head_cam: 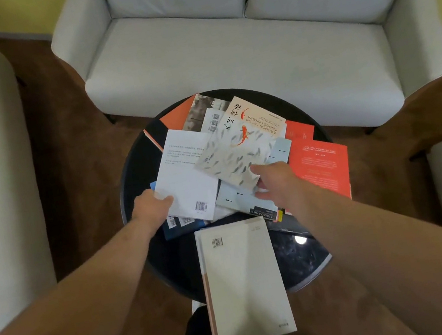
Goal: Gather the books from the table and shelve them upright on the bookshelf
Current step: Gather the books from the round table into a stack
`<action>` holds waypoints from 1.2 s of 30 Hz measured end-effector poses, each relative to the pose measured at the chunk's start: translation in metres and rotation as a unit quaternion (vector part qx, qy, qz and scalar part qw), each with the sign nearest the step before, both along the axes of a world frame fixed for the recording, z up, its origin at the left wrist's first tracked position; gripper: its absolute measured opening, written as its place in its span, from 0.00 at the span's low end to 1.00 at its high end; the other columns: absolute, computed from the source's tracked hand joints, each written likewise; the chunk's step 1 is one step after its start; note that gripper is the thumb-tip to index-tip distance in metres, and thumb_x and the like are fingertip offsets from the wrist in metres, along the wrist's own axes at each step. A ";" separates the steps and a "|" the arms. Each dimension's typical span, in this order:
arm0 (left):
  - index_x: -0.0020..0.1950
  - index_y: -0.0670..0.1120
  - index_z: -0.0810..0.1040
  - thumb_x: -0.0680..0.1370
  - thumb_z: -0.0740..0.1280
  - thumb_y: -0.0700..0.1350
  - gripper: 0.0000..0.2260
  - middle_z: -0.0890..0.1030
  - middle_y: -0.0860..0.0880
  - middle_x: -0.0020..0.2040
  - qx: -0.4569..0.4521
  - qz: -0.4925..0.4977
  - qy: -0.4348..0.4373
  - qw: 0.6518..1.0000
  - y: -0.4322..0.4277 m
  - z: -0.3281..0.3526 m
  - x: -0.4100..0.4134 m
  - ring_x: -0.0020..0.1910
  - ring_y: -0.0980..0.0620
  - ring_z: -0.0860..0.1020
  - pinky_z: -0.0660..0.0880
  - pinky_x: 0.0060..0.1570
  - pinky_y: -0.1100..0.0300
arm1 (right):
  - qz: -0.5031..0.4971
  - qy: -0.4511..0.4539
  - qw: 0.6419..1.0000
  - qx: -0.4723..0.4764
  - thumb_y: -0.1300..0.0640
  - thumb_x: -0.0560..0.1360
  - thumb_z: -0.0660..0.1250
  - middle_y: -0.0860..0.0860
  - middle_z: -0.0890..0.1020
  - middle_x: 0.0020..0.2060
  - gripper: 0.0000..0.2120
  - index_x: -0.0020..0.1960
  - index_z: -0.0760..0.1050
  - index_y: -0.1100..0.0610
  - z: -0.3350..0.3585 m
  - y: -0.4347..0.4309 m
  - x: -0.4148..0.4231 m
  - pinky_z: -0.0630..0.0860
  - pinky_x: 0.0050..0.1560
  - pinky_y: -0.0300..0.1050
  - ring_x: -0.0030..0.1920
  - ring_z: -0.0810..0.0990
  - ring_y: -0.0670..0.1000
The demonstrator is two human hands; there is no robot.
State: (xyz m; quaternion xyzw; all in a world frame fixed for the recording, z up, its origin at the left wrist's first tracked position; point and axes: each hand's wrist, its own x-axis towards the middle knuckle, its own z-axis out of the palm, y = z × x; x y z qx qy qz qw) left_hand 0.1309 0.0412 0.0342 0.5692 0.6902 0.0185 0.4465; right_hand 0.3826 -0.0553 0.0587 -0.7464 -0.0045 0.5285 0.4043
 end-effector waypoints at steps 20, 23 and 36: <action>0.65 0.50 0.77 0.83 0.63 0.43 0.12 0.83 0.49 0.59 -0.035 0.096 -0.255 0.961 -0.033 0.088 -0.023 0.60 0.46 0.80 0.79 0.57 0.47 | -0.120 0.131 0.975 0.132 0.58 0.84 0.60 0.55 0.83 0.58 0.09 0.62 0.75 0.55 0.066 -0.074 0.003 0.78 0.59 0.56 0.56 0.81 0.55; 0.61 0.56 0.80 0.83 0.63 0.42 0.12 0.86 0.51 0.55 -0.028 0.050 -0.275 0.960 -0.056 0.111 -0.044 0.57 0.48 0.82 0.80 0.50 0.51 | -0.093 0.117 0.979 0.142 0.56 0.85 0.58 0.56 0.82 0.61 0.12 0.67 0.74 0.54 0.076 -0.115 0.008 0.73 0.69 0.64 0.60 0.81 0.58; 0.64 0.49 0.78 0.80 0.67 0.44 0.12 0.87 0.49 0.51 -0.183 -0.178 -0.124 0.959 -0.103 0.114 -0.058 0.52 0.51 0.86 0.82 0.53 0.50 | -0.055 0.073 0.987 0.135 0.58 0.85 0.57 0.58 0.82 0.61 0.13 0.67 0.74 0.52 0.093 -0.213 0.010 0.76 0.64 0.62 0.63 0.81 0.60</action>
